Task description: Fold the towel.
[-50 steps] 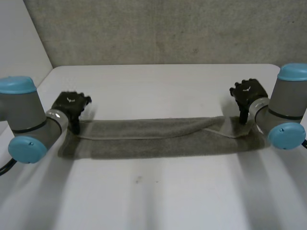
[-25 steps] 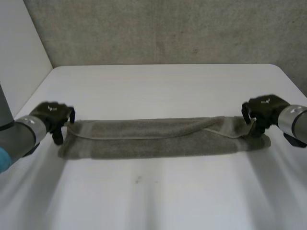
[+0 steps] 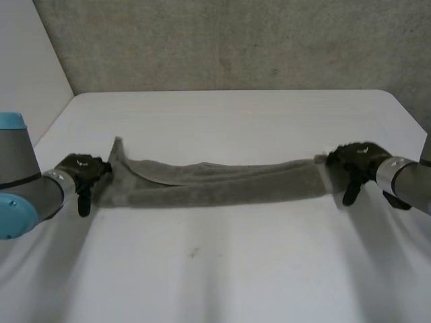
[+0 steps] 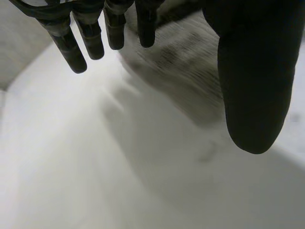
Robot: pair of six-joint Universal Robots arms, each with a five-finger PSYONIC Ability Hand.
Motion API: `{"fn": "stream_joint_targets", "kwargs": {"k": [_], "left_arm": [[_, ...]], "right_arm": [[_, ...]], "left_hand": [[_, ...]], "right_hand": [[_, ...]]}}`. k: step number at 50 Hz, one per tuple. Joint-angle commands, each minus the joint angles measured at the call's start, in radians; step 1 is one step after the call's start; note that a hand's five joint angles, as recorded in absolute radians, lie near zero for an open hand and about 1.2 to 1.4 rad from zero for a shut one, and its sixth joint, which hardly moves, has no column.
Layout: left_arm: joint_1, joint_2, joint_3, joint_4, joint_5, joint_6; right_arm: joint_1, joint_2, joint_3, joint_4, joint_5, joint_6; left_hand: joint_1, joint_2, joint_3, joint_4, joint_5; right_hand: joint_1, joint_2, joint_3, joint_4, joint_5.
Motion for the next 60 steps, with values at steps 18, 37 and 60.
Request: {"fn": "stream_joint_targets", "kwargs": {"k": [18,37,60], "left_arm": [[-0.009,0.048,-0.099,0.052,-0.002,0.002],[-0.017,0.115,-0.119,0.056,0.007,0.002],[-0.053,-0.033,0.089,0.060,0.004,-0.004]], "right_arm": [[-0.009,-0.058,0.074,-0.122,0.012,0.044],[-0.005,-0.142,0.074,-0.009,-0.065,0.035],[0.030,0.088,-0.263,0.074,0.010,0.130]], "left_hand": [[0.068,0.072,0.070,0.069,0.046],[0.306,0.309,0.308,0.307,0.283],[-0.008,-0.005,-0.006,-0.007,-0.031]], "right_hand": [[-0.030,-0.009,0.005,-0.013,-0.027],[0.784,0.804,0.818,0.800,0.786],[-0.069,-0.049,-0.035,-0.053,-0.067]]}}
